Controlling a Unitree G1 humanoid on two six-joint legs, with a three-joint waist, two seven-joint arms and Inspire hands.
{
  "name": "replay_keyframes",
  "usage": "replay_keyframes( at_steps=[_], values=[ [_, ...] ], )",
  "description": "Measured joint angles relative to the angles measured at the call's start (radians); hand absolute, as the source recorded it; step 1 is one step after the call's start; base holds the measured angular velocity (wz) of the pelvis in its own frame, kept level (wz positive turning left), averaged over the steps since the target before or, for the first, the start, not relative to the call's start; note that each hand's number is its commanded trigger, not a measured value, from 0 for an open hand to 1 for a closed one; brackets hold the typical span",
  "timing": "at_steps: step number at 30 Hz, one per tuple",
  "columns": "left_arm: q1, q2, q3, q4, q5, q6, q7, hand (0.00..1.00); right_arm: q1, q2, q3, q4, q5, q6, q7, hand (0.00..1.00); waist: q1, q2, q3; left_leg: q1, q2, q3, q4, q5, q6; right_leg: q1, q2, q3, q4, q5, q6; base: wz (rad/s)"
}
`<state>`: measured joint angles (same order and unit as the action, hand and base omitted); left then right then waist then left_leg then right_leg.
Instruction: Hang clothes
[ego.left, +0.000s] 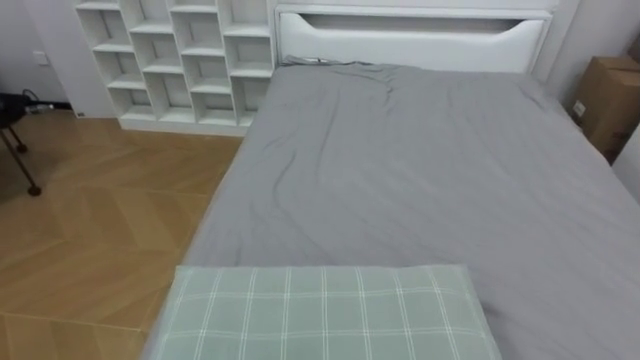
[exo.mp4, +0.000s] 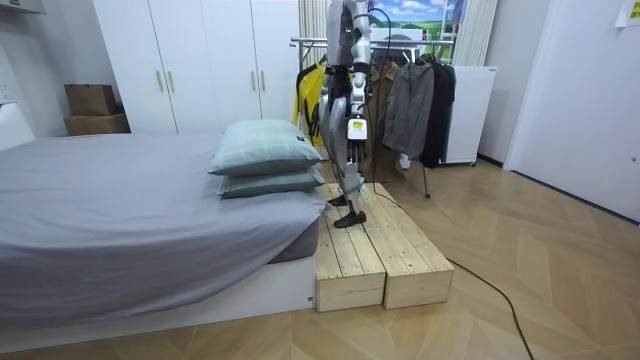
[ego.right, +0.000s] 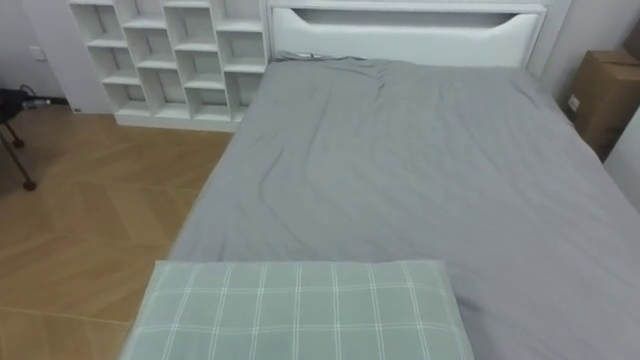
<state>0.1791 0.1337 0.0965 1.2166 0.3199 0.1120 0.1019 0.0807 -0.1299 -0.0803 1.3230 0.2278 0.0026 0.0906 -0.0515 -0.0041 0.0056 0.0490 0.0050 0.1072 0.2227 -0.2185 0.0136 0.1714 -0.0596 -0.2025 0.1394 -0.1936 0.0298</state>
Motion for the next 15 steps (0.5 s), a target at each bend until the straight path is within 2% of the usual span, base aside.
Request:
replay_keyframes(
  at_steps=[7,11,15],
  values=[
    [0.015,-0.004,-0.009,0.000,0.001,0.005,0.000,0.00,-0.002,-0.002,0.001,-0.006,0.001,-0.001,0.012,0.00,-0.001,0.001,0.0007,-0.002,0.004,-0.002,0.015,-0.009,0.001,0.003,0.002,0.002,0.009,0.000,0.000,0.00],
    [0.012,-0.003,-0.042,0.000,0.002,0.013,-0.006,0.00,-0.004,-0.001,0.003,-0.006,0.001,-0.001,0.009,0.00,-0.002,-0.002,0.0023,-0.004,0.003,-0.004,0.018,-0.009,0.001,0.003,0.001,0.000,0.011,0.000,0.000,0.00],
    [0.008,-0.003,-0.043,-0.001,0.002,0.015,-0.021,0.00,-0.004,-0.001,0.003,-0.008,0.003,-0.001,0.008,0.00,-0.006,-0.007,0.0024,-0.006,0.003,-0.004,0.021,-0.008,0.001,0.003,0.001,-0.002,0.007,-0.001,0.000,0.00]
  ],
)
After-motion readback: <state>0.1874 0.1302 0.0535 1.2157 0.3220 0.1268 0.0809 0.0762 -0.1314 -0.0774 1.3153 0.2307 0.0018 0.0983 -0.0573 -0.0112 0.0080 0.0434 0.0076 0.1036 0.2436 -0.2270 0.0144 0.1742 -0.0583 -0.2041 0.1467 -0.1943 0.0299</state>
